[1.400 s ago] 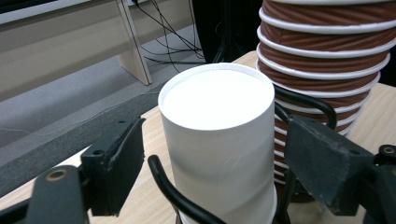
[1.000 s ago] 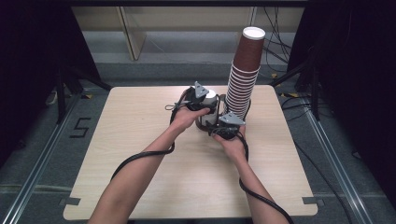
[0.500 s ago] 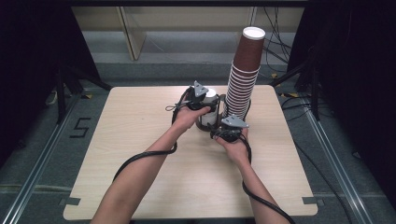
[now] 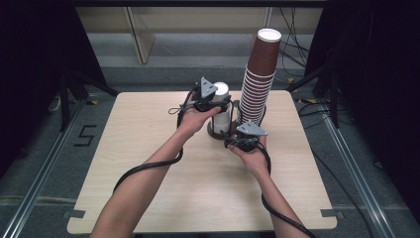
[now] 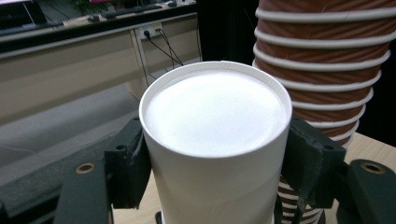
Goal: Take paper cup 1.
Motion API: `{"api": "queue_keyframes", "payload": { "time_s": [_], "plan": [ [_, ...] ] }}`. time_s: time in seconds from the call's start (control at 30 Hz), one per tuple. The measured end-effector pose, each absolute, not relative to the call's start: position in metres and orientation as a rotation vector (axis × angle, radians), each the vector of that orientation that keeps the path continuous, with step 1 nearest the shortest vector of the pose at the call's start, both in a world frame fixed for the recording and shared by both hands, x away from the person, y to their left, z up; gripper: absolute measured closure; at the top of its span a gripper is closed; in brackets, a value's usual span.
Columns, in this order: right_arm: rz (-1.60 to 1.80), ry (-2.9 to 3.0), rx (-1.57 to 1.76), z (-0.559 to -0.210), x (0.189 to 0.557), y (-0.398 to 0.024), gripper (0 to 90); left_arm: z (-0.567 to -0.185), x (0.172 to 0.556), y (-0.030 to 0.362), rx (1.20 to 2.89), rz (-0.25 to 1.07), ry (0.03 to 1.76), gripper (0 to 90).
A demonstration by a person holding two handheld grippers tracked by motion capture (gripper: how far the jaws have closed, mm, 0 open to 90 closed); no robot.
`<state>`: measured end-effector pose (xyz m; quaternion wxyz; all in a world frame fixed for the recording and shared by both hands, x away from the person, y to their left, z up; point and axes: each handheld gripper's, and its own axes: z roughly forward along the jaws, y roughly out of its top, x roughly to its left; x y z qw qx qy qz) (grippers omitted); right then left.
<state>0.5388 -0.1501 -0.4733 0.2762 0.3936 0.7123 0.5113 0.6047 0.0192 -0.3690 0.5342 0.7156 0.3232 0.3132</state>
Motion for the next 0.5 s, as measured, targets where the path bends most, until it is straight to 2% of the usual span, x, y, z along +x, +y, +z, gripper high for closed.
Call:
{"api": "queue_keyframes", "payload": {
  "time_s": [0.33, 0.5],
  "plan": [
    [1.381, 1.905, 0.936, -0.448, 0.521, -0.158, 30.4, -0.342, 0.578, 0.031, 1.678, 0.730, 0.724, 31.2],
    [1.389, 1.919, 0.923, -0.441, 0.507, -0.164, 28.9, -0.339, 0.555, 0.046, 1.742, 0.749, 0.686, 31.1]
  ]
}}
